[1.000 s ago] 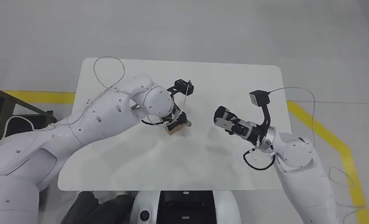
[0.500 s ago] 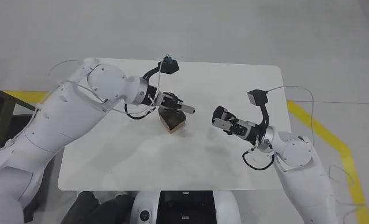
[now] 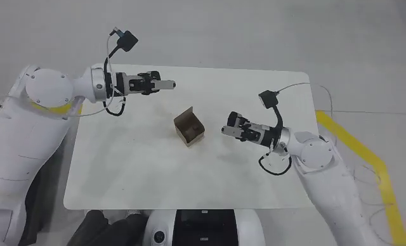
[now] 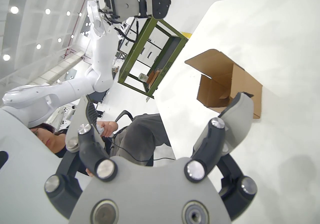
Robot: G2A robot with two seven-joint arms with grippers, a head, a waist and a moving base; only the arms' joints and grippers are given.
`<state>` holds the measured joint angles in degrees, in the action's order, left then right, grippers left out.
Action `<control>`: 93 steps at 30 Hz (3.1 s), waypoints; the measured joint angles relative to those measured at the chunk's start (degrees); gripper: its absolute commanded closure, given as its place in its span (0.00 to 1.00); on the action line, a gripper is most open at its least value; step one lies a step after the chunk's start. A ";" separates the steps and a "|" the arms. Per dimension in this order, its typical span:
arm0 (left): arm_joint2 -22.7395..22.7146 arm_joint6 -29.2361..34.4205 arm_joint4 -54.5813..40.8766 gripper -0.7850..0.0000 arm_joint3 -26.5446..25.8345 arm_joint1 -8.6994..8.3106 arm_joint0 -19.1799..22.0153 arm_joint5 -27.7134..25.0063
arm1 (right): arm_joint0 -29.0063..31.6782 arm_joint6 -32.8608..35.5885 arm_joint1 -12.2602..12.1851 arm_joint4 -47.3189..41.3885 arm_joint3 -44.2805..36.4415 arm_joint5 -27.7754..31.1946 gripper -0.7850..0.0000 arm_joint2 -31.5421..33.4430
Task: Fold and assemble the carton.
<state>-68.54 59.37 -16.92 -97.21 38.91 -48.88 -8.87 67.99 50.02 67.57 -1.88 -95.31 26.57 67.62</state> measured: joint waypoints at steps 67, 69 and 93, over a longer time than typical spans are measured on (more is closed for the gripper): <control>-15.13 -1.75 3.10 0.00 -0.15 -2.43 -14.01 -10.78 | -50.65 -34.96 17.56 44.12 54.16 31.44 1.00 -48.39; -15.13 -1.75 3.10 0.00 -0.15 -2.43 -14.01 -10.78 | -50.99 -34.93 17.52 43.61 54.36 31.44 1.00 -49.62; -15.13 -1.75 3.10 0.00 -0.15 -2.43 -14.01 -10.78 | -37.53 -34.35 8.11 0.17 41.71 24.22 1.00 -38.30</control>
<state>-83.68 57.62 -13.82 -97.36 36.48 -62.90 -19.65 30.46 15.68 75.68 -1.71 -53.59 50.78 29.32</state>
